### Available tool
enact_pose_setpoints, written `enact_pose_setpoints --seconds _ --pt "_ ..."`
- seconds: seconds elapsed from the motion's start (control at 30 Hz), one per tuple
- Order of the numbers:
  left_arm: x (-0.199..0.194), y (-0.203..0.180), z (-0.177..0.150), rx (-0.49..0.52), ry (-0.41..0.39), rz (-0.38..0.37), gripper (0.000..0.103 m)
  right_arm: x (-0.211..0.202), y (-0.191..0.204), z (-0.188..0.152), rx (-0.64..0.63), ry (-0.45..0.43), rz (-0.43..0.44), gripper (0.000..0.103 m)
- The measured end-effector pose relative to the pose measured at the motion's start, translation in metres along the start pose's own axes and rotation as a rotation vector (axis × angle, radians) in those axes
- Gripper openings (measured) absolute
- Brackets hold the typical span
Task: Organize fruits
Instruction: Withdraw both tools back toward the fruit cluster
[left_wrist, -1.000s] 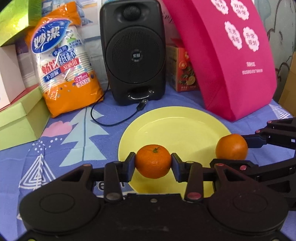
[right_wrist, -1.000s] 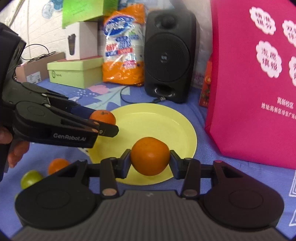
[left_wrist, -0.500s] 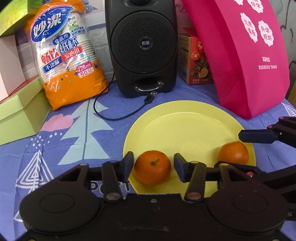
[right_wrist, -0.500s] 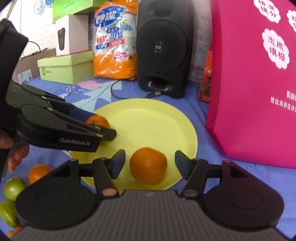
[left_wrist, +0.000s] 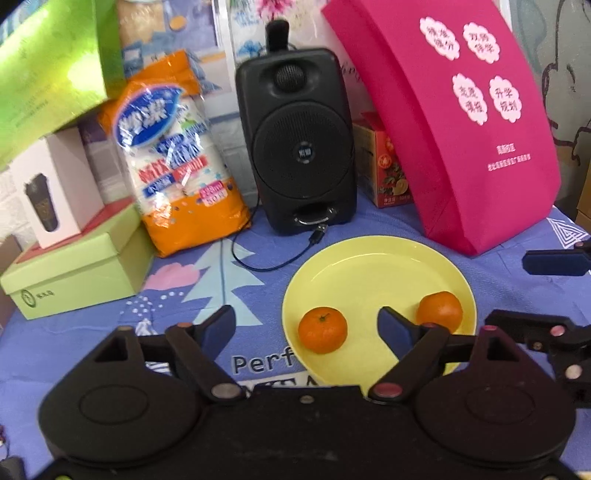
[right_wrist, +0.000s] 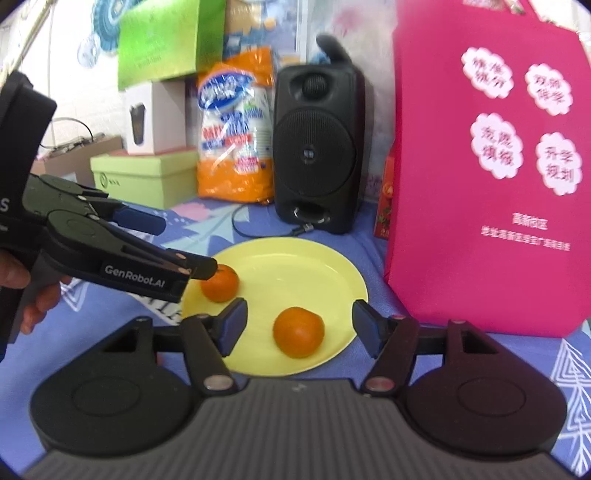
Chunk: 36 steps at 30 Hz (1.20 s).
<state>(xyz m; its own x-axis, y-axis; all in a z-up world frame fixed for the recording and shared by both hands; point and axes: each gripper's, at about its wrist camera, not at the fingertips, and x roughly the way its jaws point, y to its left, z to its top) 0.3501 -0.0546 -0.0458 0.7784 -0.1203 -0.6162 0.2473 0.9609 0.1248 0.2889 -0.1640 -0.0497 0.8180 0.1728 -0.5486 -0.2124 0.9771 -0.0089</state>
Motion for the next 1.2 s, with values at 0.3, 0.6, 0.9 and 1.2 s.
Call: enact_pose_setpoints --seconds 0.3,0.6,0.9,1.2 --pt "-0.103 0.017 -0.052 -0.106 -0.133 0.003 0.103 -0.071 0.023 -0.026 0.005 -0.081 0.015 0.069" --pt "-0.166 0.006 -0.127 -0.141 -0.166 -0.008 0.103 -0.100 0.045 -0.074 -0.003 -0.048 0.018 0.081" --pt "-0.156 -0.008 -0.165 -0.135 -0.087 -0.038 0.099 -0.102 0.057 -0.103 -0.029 0.001 0.069 0.086" --pt "-0.127 -0.007 -0.172 -0.157 -0.014 -0.087 0.066 -0.091 0.060 -0.108 -0.065 0.034 0.057 0.085"
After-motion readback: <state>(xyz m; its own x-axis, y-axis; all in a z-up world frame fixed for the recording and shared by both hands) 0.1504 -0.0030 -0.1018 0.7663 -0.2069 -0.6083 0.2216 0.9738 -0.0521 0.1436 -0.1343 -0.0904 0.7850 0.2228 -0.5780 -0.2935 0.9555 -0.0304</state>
